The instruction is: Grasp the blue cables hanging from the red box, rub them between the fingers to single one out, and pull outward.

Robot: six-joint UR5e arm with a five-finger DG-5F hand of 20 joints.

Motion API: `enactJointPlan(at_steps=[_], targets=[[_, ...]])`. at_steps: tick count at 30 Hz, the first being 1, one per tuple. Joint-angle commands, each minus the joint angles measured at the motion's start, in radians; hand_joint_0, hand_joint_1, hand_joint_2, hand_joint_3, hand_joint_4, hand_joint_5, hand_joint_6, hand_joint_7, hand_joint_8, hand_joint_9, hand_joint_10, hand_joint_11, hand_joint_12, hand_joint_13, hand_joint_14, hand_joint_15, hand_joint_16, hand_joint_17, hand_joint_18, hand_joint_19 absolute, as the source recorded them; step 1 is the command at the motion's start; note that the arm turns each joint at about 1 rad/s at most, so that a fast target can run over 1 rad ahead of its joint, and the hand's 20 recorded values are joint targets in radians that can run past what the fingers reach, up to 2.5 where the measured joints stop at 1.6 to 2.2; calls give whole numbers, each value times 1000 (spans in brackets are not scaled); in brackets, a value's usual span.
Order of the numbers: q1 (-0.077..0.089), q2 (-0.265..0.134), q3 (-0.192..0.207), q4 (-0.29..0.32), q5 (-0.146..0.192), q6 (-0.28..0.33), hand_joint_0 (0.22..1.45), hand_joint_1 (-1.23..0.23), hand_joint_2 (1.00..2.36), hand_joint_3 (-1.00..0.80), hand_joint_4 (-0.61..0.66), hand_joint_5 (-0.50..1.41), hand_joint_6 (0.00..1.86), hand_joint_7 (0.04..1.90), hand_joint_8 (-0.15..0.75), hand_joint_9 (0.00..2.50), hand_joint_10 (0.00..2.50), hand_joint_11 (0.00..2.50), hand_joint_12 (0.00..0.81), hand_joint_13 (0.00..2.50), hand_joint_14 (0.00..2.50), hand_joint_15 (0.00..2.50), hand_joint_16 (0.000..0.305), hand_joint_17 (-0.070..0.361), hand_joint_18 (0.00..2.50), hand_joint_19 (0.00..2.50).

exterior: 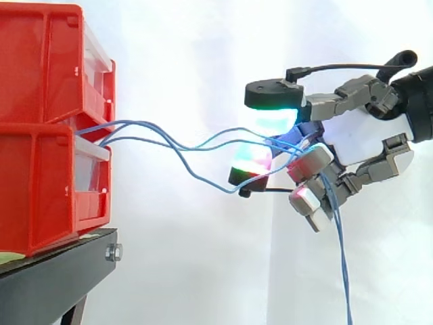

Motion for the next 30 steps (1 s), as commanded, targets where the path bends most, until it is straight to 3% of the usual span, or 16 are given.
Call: enactJointPlan(at_steps=[1,5,7,10,18,30], targets=[[1,0,0,0,0,5,598,-706,1013,-317,48,-135,903,985,265,1343,21,1258,377,1117,28,763,52,118,889,681],[1,0,2,0,0,15,602,-774,1016,-223,60,-134,910,991,284,1346,19,1273,389,1129,27,752,55,124,921,665],[1,0,8,0,0,17,601,-769,1014,-277,66,-139,915,953,268,1332,20,1301,378,1118,27,769,53,120,896,683],[1,0,12,-2,0,17,547,-694,1000,-492,74,-139,906,927,277,1341,19,1261,381,1119,26,764,55,123,892,687],[1,0,14,-12,0,18,532,-591,1000,-500,75,-136,891,944,278,1361,20,1231,388,1128,25,767,56,126,904,694],[1,2,14,-14,0,18,617,-799,1021,-119,59,-119,927,1016,299,1376,19,1261,394,1143,25,757,56,125,939,659]])
